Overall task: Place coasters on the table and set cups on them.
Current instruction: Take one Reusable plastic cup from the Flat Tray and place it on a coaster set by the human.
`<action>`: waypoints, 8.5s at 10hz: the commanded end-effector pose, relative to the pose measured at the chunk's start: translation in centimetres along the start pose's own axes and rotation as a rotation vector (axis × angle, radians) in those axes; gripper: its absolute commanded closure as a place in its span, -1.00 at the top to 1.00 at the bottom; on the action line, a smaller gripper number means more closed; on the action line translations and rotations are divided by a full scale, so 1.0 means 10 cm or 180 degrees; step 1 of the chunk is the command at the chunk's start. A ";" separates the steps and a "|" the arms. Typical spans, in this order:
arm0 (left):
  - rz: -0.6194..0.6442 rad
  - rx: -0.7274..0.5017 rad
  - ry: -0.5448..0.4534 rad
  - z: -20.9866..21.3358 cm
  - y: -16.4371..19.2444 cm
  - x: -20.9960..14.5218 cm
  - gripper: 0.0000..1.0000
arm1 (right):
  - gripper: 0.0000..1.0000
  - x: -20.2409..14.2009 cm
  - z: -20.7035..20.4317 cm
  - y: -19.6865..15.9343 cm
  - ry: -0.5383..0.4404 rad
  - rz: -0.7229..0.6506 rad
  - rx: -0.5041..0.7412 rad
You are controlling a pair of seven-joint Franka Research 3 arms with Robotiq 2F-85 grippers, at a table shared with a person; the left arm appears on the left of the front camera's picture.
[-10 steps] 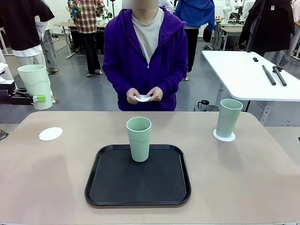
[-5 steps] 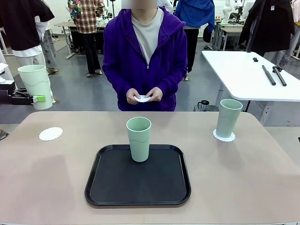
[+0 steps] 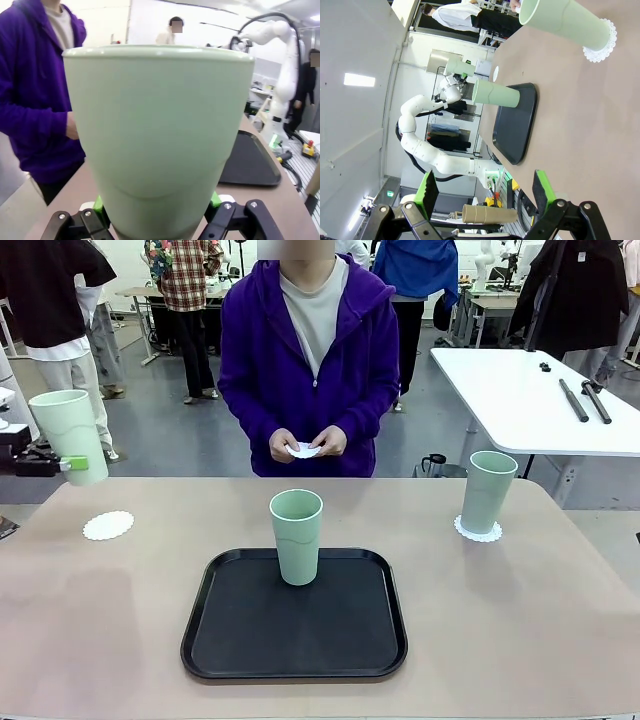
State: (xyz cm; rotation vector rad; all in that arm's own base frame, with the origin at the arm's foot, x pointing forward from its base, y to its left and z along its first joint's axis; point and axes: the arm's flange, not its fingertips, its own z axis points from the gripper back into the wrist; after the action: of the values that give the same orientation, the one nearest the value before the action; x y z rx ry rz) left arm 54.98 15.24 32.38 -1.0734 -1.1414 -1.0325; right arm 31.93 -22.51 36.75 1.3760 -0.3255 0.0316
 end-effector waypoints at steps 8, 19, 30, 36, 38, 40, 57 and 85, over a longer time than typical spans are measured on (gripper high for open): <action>-0.0544 -0.0354 0.0066 -0.11 0.21 -0.83 0.64 | 1.00 -0.01 0.01 0.01 -0.0010 0.0012 0.0009; -0.0124 -0.0174 0.0175 -0.12 0.51 -1.04 0.64 | 1.00 -0.01 0.01 0.01 -0.0010 0.0012 0.0009; -0.0223 -0.0339 0.0073 -0.06 0.32 -1.09 0.64 | 1.00 -0.01 0.01 0.01 -0.0010 0.0012 0.0009; -0.0289 -0.0387 0.0105 -0.10 0.36 -1.18 0.64 | 1.00 -0.01 0.01 0.01 -0.0010 0.0012 0.0009; -0.0352 -0.0368 0.0143 -0.13 0.38 -1.22 0.64 | 1.00 -0.01 0.01 0.01 -0.0010 0.0012 0.0009; -0.0411 -0.0369 0.0175 -0.12 0.39 -1.22 0.64 | 1.00 -0.01 0.01 0.01 -0.0010 0.0012 0.0009; -0.0477 -0.0457 0.0527 0.01 0.37 -1.02 1.00 | 1.00 -0.01 0.01 0.01 -0.0010 0.0012 0.0009; 0.0562 0.1032 0.3774 -0.14 -1.37 1.62 1.00 | 1.00 -0.01 0.01 0.01 -0.0010 0.0012 0.0009</action>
State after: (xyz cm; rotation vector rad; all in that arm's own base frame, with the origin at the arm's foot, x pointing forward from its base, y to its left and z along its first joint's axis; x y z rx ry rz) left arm 43.88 10.44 50.43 -0.1694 -0.2402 -1.0652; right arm 31.95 -22.49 36.74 1.3761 -0.3249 0.0321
